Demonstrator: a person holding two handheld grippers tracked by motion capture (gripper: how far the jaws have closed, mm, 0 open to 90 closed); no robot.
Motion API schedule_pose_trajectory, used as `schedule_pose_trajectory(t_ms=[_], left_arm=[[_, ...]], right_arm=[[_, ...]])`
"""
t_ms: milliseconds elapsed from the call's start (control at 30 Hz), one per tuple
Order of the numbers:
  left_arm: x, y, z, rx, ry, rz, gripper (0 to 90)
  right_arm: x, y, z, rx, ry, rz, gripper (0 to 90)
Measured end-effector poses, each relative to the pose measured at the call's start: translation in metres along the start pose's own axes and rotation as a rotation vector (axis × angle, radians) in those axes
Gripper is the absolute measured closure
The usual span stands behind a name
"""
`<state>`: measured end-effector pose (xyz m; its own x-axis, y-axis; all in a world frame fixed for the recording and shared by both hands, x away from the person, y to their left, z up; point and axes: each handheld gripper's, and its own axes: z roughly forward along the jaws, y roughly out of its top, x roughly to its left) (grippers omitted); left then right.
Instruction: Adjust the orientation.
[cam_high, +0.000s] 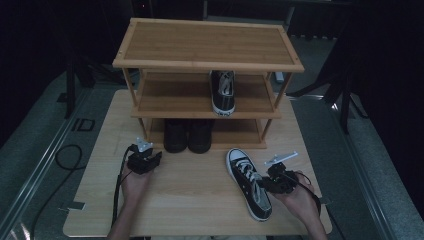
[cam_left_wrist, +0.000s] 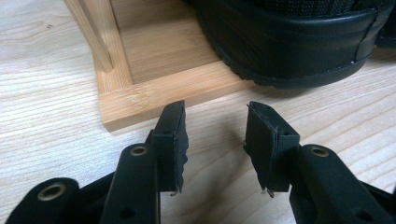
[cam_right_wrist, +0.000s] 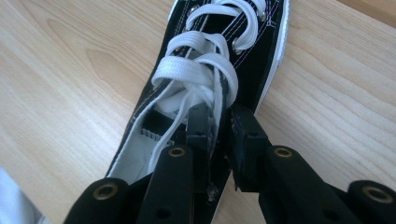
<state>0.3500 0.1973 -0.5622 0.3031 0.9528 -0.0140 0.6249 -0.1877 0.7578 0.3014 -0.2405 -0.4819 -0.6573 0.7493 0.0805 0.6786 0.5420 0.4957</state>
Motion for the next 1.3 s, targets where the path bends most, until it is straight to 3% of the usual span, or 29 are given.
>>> schedule_pose_trajectory(t_ms=[300, 500, 567, 733, 1300], left_arm=[[0.000, 0.000, 0.000, 0.002, 0.000, 0.000, 58.6], [0.000, 0.000, 0.000, 0.007, -0.002, 0.003, 58.5], [0.000, 0.000, 0.001, 0.009, -0.002, 0.001, 58.5], [0.000, 0.000, 0.001, 0.009, 0.000, 0.004, 58.5], [0.000, 0.001, 0.001, 0.014, 0.000, 0.003, 58.2]], right_arm=[[0.005, 0.007, 0.007, 0.057, -0.029, -0.059, 87.3], [-0.002, 0.010, 0.003, 0.062, -0.032, -0.066, 88.5], [-0.010, 0.009, 0.001, 0.046, -0.002, -0.052, 88.7], [-0.010, 0.008, -0.001, 0.027, 0.022, -0.046, 88.9], [-0.015, 0.011, -0.023, -0.042, 0.045, -0.048, 88.9]])
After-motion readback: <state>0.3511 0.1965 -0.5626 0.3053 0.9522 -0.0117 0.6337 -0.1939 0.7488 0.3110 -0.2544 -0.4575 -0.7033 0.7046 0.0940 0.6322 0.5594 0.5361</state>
